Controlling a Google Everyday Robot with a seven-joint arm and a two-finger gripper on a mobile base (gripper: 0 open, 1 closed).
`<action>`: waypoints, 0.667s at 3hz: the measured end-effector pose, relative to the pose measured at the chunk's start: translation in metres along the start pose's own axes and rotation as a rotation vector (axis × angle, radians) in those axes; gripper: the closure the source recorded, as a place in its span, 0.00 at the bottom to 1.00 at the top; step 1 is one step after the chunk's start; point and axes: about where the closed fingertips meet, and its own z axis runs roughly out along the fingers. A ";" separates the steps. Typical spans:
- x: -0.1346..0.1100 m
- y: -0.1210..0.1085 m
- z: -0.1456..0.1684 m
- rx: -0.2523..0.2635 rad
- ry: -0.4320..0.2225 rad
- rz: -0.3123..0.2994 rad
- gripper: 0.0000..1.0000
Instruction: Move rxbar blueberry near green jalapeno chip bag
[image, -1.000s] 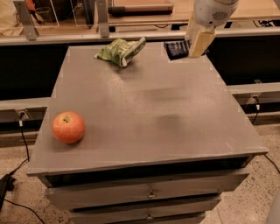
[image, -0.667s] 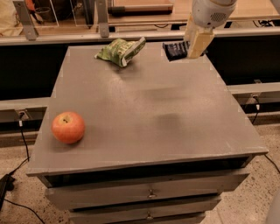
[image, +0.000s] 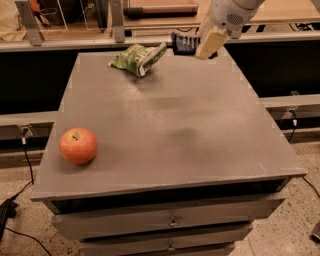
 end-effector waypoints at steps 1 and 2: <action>-0.021 -0.032 0.052 0.060 -0.037 0.069 1.00; -0.045 -0.044 0.115 0.047 -0.051 0.116 0.84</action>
Offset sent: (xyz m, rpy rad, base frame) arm 0.1441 0.1217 -0.0925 0.1501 0.0216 -0.1194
